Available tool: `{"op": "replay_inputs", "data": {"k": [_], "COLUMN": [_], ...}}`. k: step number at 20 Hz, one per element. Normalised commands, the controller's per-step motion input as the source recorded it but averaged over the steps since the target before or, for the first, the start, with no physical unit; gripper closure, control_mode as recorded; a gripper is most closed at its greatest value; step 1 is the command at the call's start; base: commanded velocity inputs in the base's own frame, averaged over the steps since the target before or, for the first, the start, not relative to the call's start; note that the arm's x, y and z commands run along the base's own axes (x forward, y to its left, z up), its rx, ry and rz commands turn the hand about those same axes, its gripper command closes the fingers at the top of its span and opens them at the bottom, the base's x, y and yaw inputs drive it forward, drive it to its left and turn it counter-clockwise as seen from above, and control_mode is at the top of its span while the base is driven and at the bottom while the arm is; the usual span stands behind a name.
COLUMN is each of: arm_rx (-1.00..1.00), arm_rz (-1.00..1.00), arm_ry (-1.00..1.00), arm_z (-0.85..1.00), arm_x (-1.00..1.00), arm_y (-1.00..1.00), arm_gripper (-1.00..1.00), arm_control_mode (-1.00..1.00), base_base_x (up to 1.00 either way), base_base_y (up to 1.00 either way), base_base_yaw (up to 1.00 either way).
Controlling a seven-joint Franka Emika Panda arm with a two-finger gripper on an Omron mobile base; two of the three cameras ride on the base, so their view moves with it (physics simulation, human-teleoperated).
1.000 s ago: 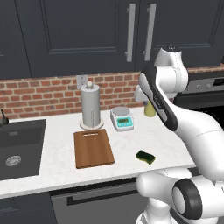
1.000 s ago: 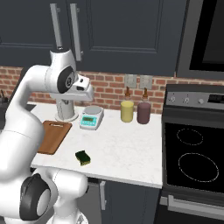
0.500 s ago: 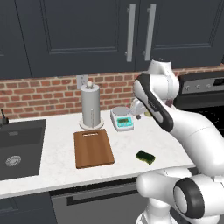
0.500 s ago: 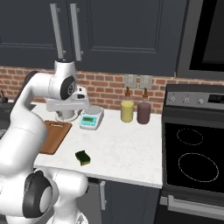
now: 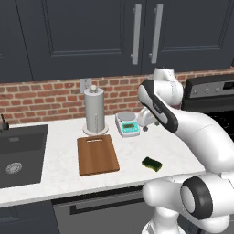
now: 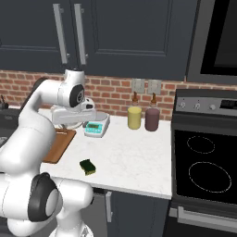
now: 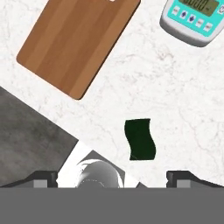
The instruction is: Pick up the sponge from the counter and clean the cutting board by briefly scrubbing or pressing down on the cutting board. Once finished, release the sponge.
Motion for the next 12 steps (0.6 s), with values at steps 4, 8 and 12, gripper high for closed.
{"op": "replay_inputs", "data": {"k": [4, 8, 12], "arm_rx": [0.00, -0.03, -0.09], "arm_rz": [0.00, 0.00, 0.00], "arm_ry": [0.00, 0.00, 0.00], "arm_z": [-0.02, -0.32, -0.48], "arm_x": [0.00, 0.00, 0.00], "arm_y": [0.00, 0.00, 0.00], "arm_gripper": [-1.00, -1.00, -1.00], "arm_control_mode": [-1.00, -1.00, -1.00], "base_base_x": [0.00, 0.00, 0.00], "base_base_y": [0.00, 0.00, 0.00], "base_base_yaw": [0.00, 0.00, 0.00]}}
